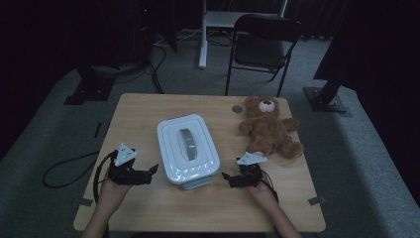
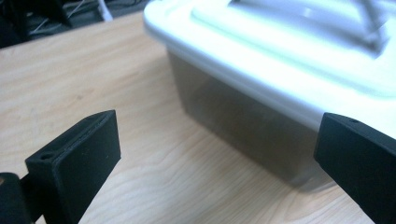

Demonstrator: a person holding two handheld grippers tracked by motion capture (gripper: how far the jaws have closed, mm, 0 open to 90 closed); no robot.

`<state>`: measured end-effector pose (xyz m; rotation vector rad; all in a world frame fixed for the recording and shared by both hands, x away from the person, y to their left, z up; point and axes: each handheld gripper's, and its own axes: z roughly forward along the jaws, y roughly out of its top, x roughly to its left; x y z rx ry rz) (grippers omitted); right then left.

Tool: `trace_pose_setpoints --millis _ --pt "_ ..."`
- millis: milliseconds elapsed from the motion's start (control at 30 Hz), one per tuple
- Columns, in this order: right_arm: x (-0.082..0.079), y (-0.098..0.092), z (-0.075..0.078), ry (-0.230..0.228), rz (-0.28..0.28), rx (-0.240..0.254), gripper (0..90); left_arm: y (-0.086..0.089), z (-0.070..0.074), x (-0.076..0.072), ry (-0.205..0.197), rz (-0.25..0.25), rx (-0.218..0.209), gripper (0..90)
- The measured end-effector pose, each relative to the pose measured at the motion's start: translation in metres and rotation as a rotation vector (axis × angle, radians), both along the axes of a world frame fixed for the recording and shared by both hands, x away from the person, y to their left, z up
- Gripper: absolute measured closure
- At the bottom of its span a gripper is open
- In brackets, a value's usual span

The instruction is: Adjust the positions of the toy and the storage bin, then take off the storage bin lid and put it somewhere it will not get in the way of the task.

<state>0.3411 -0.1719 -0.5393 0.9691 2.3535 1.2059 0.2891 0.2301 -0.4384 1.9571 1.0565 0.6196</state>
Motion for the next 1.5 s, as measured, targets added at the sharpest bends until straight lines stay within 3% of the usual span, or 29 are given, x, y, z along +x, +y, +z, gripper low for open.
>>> trace_pose_setpoints --millis 133,233,367,567,667,1133,1367,1500 --pt "-0.013 -0.021 -0.001 -0.002 -0.031 -0.004 13.8 -0.009 0.012 0.000 0.003 -0.036 -0.026 1.4" --pt "-0.024 -0.040 -0.002 -0.010 -0.068 -0.012 13.8 -0.019 0.018 0.002 0.001 -0.045 -0.007 1.4" --pt "-0.034 -0.062 -0.002 -0.004 -0.116 0.007 13.8 -0.034 0.025 0.007 0.032 -0.055 0.019 1.4" --pt "-0.046 -0.092 -0.004 -0.011 -0.205 0.002 13.8 -0.055 0.030 0.019 0.076 -0.076 0.013 1.4" --pt "-0.049 -0.108 -0.006 -0.003 -0.246 0.006 13.8 -0.068 0.031 0.025 0.082 -0.078 0.032 1.4" --pt "-0.062 -0.139 -0.013 0.012 -0.337 0.000 13.8 -0.095 0.040 0.035 0.075 -0.071 0.027 1.5" --pt "-0.061 -0.152 -0.016 0.061 -0.453 -0.010 13.8 -0.105 0.038 0.042 0.085 -0.055 0.042 1.5" --pt "-0.061 -0.153 -0.017 0.101 -0.462 -0.035 13.7 -0.110 0.037 0.045 0.095 -0.060 0.048 1.4"
